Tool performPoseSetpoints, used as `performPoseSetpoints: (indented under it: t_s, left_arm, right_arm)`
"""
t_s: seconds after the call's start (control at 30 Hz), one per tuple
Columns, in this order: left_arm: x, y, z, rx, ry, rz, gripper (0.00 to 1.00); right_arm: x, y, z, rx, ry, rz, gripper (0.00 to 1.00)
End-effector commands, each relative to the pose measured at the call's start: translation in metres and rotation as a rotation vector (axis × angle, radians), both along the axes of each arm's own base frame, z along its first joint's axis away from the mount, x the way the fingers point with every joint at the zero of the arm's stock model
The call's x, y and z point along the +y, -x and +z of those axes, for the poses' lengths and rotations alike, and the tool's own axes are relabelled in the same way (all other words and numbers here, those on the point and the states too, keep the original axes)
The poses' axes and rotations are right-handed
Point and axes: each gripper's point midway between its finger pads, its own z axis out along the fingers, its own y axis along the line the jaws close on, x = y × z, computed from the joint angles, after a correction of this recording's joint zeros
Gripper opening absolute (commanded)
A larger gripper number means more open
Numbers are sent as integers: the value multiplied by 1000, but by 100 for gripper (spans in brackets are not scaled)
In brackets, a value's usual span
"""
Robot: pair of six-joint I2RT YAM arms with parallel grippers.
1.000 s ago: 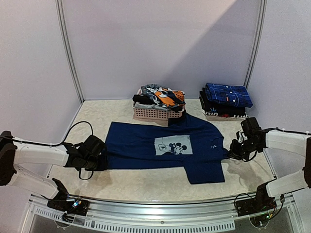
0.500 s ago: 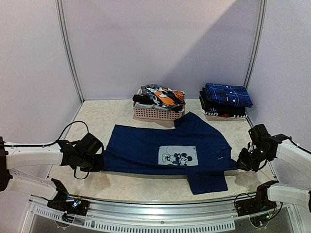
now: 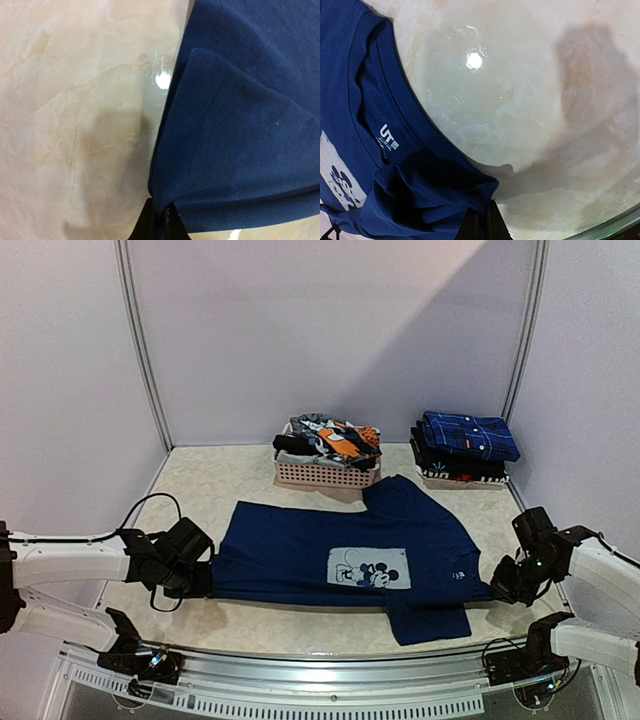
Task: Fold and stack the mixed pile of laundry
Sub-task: Pick up the crumpled T-shirt from the center of the board.
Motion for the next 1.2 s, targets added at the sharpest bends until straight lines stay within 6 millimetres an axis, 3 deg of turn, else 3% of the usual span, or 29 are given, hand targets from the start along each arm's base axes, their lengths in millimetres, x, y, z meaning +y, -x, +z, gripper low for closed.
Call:
performPoseSetpoints:
  t_s: [0.0, 0.2, 0.37, 0.5, 0.6, 0.73, 0.93, 1.17]
  left_arm:
    - [19, 9, -7, 30, -95, 20, 9]
    - [12, 5, -6, -9, -83, 12, 38]
    - [7, -2, 6, -68, -106, -5, 64]
    - [-2, -13, 27, -139, -120, -34, 70]
    - [-19, -22, 48, -214, -131, -97, 71]
    - [-59, -31, 78, -311, -146, -222, 71]
    - [-161, -26, 100, -380, -142, -567, 66]
    - [-275, 7, 96, -392, -36, -901, 62]
  right_arm:
    - [-18, 1, -3, -21, 84, -47, 6]
    - [-20, 1, -3, -50, 87, -73, 25]
    - [-27, 0, 5, -95, 106, -111, 51]
    - [-29, 1, 9, -122, 109, -123, 70]
    - [-30, 0, 14, -152, 110, -126, 75]
    - [-31, -12, 30, -241, 109, -124, 77]
    - [-28, -34, 53, -359, 93, -123, 78]
    - [-31, -56, 85, -489, 127, -108, 79]
